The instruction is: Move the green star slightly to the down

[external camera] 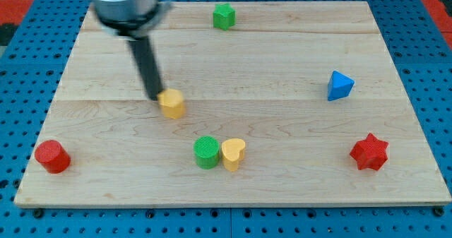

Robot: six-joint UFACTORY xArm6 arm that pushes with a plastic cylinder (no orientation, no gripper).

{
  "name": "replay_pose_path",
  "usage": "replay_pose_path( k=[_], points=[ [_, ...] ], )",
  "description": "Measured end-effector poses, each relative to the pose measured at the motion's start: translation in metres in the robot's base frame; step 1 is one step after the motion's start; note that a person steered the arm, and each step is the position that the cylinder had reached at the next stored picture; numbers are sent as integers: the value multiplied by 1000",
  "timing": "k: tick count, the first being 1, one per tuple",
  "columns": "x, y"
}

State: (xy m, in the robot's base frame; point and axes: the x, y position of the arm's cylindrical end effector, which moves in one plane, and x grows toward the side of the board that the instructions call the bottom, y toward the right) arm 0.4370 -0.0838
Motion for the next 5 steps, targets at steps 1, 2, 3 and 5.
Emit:
replay_pose_path(
  k=[1, 2, 3, 5],
  points=[
    [6, 26],
    [54, 43],
    [16, 56],
    [-181, 136]
  ],
)
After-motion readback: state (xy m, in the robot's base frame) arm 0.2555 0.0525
